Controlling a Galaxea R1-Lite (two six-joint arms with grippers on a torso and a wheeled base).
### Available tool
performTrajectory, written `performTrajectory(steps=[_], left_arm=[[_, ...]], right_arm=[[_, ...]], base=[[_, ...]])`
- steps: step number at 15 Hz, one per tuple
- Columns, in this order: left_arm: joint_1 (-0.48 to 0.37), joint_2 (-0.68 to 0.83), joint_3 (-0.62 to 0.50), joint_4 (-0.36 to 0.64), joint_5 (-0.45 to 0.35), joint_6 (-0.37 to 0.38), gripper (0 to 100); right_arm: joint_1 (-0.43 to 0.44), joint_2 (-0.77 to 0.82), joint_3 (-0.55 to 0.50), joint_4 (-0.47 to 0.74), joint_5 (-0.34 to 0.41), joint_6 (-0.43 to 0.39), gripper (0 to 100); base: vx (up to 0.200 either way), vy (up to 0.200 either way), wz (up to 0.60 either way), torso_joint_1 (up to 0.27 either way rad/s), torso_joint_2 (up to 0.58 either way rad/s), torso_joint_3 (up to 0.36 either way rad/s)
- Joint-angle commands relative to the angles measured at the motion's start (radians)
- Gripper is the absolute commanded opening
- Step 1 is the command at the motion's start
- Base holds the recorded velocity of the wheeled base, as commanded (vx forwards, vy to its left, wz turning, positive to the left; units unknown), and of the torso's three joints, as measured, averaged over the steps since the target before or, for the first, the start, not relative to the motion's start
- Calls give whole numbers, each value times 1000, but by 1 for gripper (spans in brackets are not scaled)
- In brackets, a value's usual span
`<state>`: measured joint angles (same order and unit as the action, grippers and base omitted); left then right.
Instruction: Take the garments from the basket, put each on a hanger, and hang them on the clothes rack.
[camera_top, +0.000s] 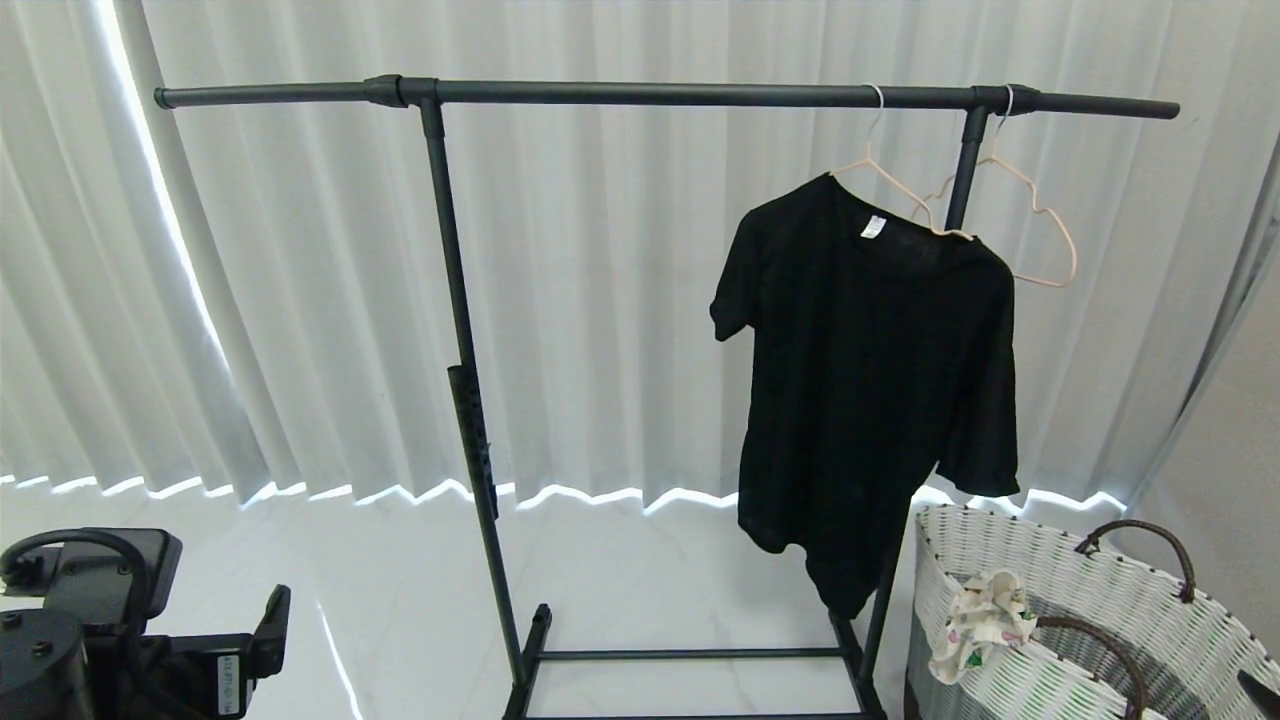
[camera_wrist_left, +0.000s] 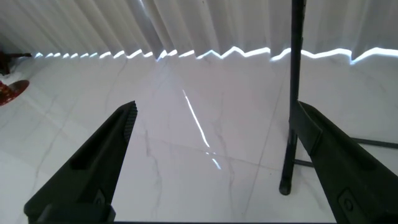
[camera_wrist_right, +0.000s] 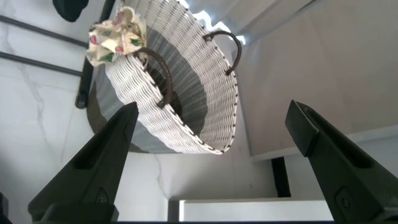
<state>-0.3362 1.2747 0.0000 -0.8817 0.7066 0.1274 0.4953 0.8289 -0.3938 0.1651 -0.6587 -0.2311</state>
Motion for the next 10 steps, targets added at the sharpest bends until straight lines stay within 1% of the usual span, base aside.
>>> performTrajectory(steps=[1,4,6,8,10], left_arm=[[-12,-12,0,0,-1,3,100],[-17,-12,0,0,-1,3,100],[-17,-9,0,0,-1,3,100],[-17,-6,0,0,-2,4,100],[-18,-12,0,0,-27,3,100]], right_arm=[[-3,-2,7,1,1,-1,100],[-14,-1,15,1,2,-1,100],[-12,7,16,-1,14,1,100],[-12,7,21,-1,50,1,100],[-12,12,23,-1,85,1,100]], base=[[0,-200,0,-2,2,7],[0,-200,0,1,7,-1],[0,0,0,0,0,0],[0,0,0,0,0,0],[200,0,0,2,2,7]])
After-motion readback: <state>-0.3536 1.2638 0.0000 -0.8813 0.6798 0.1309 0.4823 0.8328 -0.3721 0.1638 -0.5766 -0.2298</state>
